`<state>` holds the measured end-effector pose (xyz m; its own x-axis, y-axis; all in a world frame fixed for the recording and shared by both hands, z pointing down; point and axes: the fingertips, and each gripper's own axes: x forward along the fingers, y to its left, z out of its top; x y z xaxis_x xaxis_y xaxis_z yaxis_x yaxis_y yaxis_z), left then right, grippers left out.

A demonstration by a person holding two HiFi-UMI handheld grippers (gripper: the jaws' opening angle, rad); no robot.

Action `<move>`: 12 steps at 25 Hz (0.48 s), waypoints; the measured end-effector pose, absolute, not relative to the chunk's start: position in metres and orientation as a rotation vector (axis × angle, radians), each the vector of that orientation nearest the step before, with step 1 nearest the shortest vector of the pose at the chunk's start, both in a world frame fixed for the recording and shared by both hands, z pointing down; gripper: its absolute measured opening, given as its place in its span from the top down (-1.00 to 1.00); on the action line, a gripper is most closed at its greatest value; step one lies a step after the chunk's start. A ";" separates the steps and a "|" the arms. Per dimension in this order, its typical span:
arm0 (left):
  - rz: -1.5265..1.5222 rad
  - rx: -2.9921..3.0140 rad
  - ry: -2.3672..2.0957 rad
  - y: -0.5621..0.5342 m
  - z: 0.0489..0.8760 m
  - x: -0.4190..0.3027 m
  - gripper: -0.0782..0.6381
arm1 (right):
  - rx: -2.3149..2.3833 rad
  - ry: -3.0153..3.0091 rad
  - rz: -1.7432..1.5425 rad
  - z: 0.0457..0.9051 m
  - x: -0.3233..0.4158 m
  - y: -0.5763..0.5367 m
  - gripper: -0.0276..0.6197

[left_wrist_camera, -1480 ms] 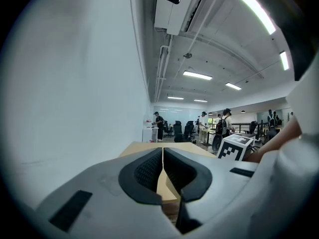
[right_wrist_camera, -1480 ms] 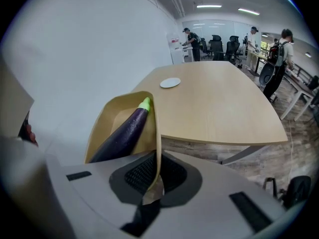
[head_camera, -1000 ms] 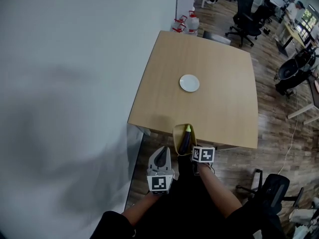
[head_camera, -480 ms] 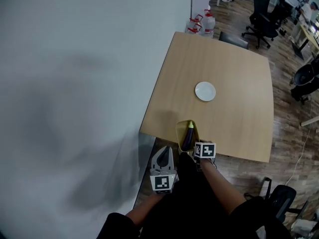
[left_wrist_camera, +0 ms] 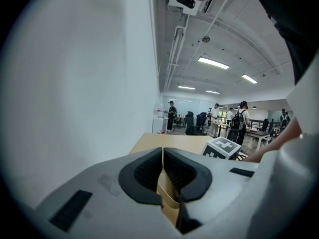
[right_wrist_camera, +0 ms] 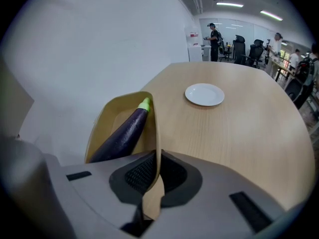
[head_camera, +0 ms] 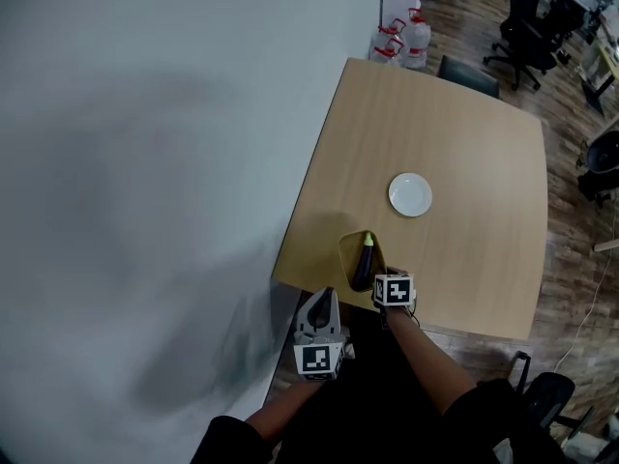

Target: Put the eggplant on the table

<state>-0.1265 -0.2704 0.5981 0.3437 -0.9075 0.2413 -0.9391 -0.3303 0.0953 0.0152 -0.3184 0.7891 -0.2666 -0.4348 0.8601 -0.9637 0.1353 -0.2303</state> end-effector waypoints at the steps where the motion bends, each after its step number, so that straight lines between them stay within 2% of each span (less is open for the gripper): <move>1: 0.213 2.380 -1.672 -0.275 0.601 -0.126 0.73 | 1.345 -1.783 1.075 0.792 0.016 -0.323 0.72; 12: 0.326 2.326 -1.556 -0.304 0.640 -0.113 0.73 | 1.307 -1.722 1.003 0.844 0.028 -0.358 0.72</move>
